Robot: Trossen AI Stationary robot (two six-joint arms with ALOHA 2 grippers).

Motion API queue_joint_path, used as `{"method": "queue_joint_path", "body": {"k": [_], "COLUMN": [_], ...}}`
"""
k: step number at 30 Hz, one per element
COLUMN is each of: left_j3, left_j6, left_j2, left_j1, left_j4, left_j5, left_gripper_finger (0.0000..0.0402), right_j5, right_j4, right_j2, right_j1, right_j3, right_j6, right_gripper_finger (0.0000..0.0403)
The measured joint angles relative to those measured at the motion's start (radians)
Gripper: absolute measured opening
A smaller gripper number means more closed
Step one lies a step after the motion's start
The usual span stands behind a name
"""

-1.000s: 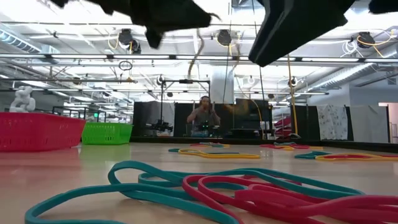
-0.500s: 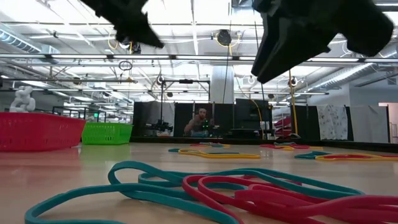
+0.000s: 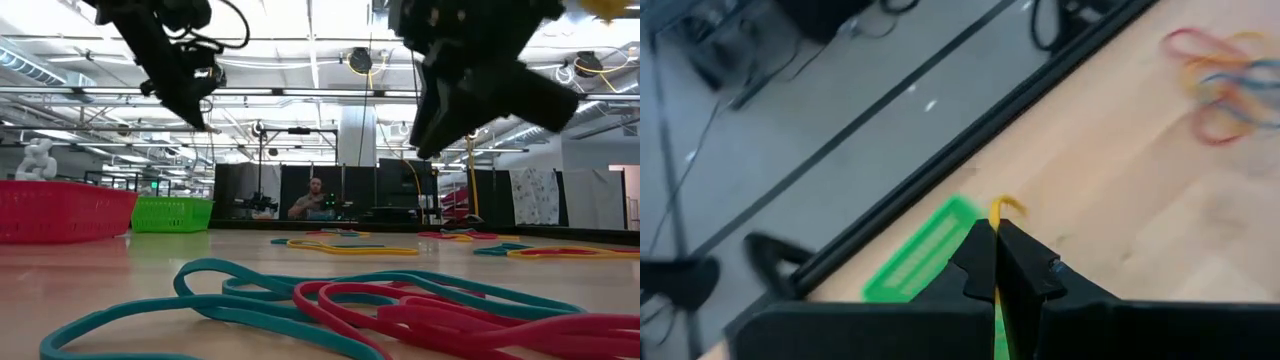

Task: Sort rubber bands into baskets
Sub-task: Put the yellow rubber band into the green bin

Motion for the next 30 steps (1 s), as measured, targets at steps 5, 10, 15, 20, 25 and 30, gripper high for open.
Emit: {"method": "queue_joint_path", "body": {"k": [5, 10, 15, 20, 25, 30], "left_j3": [0.0, -0.005, -0.049, -0.086, -0.104, -0.105], "left_j6": [0.001, -0.015, -0.03, -0.055, -0.056, -0.055], "left_j2": [0.0, 0.004, 0.004, 0.004, 0.004, 0.004], "left_j1": [0.086, 0.133, 0.157, 0.174, 0.174, 0.174], "left_j4": [-0.039, -0.048, -0.051, -0.044, -0.046, -0.046], "left_j5": [0.001, 0.104, 0.115, 0.132, 0.137, 0.181], "left_gripper_finger": [0.0, 0.0, 0.0, 0.0011, 0.0031, 0.0062], "right_j5": [0.057, 0.092, 0.232, 0.256, 0.259, 0.186], "right_j4": [0.01, 0.043, 0.084, 0.133, 0.375, 0.602], "right_j2": [0.0, 0.0, -0.017, -0.171, -0.457, -0.728], "right_j1": [-0.034, -0.074, -0.092, -0.12, -0.145, -0.148], "right_j3": [-0.073, -0.128, -0.161, -0.259, -0.503, -0.704], "right_j6": [0.013, 0.027, 0.022, 0.024, 0.025, 0.015], "right_gripper_finger": [0.0104, 0.0105, 0.0105, 0.0103, 0.0089, 0.0075]}}
